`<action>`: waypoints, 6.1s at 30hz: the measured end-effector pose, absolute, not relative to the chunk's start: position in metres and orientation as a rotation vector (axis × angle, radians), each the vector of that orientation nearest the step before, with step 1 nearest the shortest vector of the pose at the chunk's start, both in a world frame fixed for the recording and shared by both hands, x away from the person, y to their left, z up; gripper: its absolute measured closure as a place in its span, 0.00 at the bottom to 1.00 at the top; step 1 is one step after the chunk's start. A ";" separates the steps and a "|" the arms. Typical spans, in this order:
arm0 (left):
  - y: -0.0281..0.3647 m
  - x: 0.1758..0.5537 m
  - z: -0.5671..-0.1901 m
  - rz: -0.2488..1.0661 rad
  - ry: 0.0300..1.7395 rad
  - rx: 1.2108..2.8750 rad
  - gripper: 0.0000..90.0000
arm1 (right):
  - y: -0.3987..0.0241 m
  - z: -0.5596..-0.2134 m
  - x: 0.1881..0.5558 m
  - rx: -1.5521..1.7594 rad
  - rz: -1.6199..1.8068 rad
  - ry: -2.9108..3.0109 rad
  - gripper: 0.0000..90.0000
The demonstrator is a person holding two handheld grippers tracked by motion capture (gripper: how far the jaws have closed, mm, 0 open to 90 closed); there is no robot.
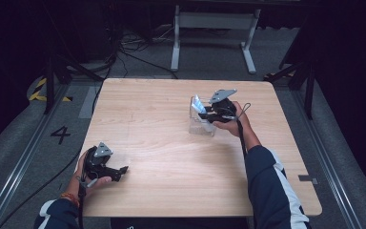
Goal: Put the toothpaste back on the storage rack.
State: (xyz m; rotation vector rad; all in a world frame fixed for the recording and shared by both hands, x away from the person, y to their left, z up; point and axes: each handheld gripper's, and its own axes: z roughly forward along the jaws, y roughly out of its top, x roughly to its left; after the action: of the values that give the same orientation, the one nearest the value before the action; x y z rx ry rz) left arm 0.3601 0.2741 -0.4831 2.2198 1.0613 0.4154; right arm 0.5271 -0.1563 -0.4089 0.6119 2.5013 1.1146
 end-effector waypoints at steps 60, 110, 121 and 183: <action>0.274 0.360 -0.483 0.415 1.062 2.219 0.01 | -0.168 -0.365 0.490 0.644 1.014 2.465 0.42; 0.274 0.359 -0.483 0.414 1.067 2.216 0.01 | -0.233 -0.400 0.418 0.715 0.843 2.402 0.33; 0.274 0.360 -0.483 0.413 1.066 2.218 0.01 | -0.252 -0.422 0.408 0.768 0.828 2.417 0.33; 0.274 0.359 -0.482 0.420 1.077 2.220 0.01 | -0.355 -0.486 0.345 1.154 1.032 2.308 0.23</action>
State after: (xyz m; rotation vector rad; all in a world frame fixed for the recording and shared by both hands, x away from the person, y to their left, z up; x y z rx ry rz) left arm 0.3589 0.2738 -0.4825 2.2199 1.0771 0.4196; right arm 0.3452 -0.3546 -0.4865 1.1541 2.3083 1.0320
